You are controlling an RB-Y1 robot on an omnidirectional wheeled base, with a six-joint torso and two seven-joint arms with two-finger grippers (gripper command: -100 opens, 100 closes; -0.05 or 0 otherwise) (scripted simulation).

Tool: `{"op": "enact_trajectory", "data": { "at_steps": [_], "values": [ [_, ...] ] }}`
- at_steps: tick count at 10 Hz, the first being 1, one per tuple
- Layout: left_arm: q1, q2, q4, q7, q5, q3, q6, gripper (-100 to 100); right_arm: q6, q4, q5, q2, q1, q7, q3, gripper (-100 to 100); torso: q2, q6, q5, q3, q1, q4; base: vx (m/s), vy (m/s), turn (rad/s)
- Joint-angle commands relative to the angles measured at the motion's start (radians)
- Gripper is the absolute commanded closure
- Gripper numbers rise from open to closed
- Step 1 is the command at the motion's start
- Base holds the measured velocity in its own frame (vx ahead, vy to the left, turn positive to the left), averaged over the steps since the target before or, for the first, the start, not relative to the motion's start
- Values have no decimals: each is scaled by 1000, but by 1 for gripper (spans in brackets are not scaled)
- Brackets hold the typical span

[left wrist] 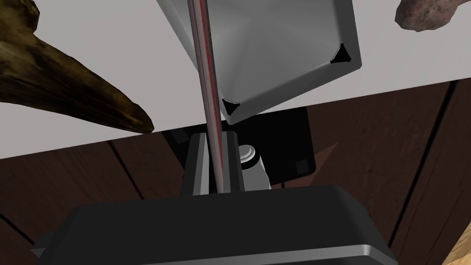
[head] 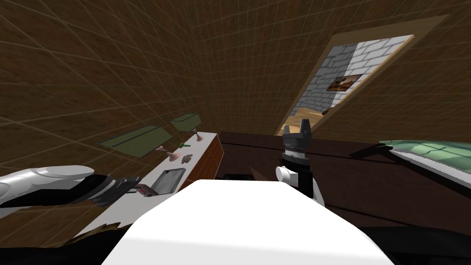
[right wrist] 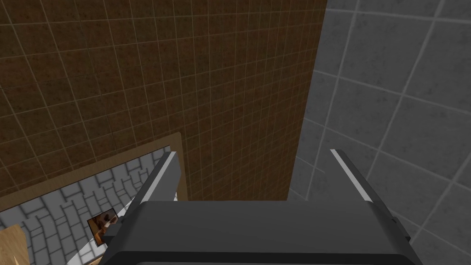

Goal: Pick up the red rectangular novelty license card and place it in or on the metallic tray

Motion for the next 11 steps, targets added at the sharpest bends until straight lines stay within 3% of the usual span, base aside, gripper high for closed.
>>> {"op": "enact_trajectory", "data": {
  "at_steps": [1,2,3,7,11],
  "values": [
    [-20,-17,25,16,-28,1,-30,100,0,0,0,0,0,0,0,0,0,0,0,0,0,0,49,-30,13],
    [-20,-17,25,16,-28,1,-30,100,0,0,0,0,0,0,0,0,1,0,0,1,1,0,35,-21,7],
    [-31,-31,69,13,-34,2,-66,100,0,0,0,0,0,0,0,0,2,0,1,1,1,1,74,-42,28],
    [-53,-59,159,6,-40,3,-134,100,0,0,0,0,0,0,0,0,-1,-1,0,0,-1,0,102,-50,46],
    [-60,-70,190,2,-41,3,-157,100,0,0,0,0,0,0,0,0,1,-2,0,1,2,1,68,-18,24]
  ]
}}
